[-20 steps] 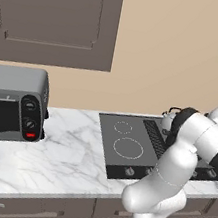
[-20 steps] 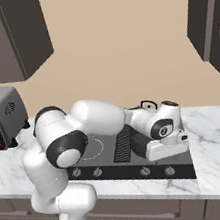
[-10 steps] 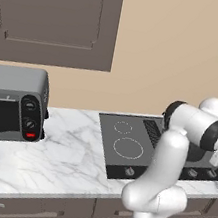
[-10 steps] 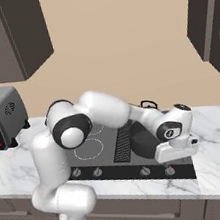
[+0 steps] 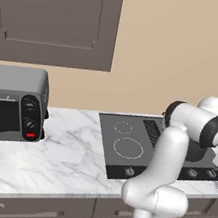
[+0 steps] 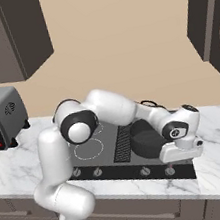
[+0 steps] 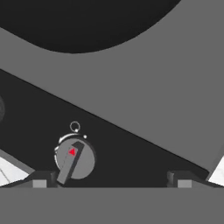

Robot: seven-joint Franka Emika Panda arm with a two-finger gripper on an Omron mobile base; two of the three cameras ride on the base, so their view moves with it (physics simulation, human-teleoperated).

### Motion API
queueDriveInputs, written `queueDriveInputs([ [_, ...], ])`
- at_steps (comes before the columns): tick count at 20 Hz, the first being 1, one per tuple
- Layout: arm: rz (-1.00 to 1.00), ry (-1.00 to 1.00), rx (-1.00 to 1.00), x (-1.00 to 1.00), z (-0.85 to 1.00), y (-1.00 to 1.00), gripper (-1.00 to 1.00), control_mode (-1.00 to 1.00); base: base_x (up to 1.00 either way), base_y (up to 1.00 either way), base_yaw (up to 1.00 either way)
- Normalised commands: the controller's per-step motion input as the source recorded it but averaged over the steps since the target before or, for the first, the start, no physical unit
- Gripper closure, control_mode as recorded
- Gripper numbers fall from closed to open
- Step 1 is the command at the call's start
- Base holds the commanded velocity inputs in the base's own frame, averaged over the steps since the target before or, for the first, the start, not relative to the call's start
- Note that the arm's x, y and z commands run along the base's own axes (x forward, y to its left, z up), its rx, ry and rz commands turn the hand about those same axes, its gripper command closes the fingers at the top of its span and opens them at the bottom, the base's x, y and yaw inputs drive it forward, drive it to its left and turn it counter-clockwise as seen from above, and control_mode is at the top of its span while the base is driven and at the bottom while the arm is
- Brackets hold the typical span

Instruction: Pick the kettle from the cabinet and place it on a stove burner. Then pick the pot from the counter and place it on another stove burner. Finally, turn both burners on.

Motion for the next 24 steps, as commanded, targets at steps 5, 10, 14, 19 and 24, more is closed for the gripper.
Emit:
queueDriveInputs([
  [5,-0.04,0.00,0.00,0.00,-0.02,0.04,-1.00,-1.00,0.00,0.00,0.00],
  [10,-0.06,0.00,0.00,0.00,-0.06,0.24,-1.00,-1.00,0.00,0.00,0.00],
  [14,-0.05,0.00,0.00,0.00,-0.13,0.25,-1.00,-1.00,0.00,0.00,0.00],
  [19,-0.05,0.00,0.00,0.00,-0.15,0.17,-1.00,-1.00,0.00,0.00,0.00],
  [24,-0.05,-0.01,0.00,0.00,-0.10,0.09,-1.00,-1.00,0.00,0.00,0.00],
])
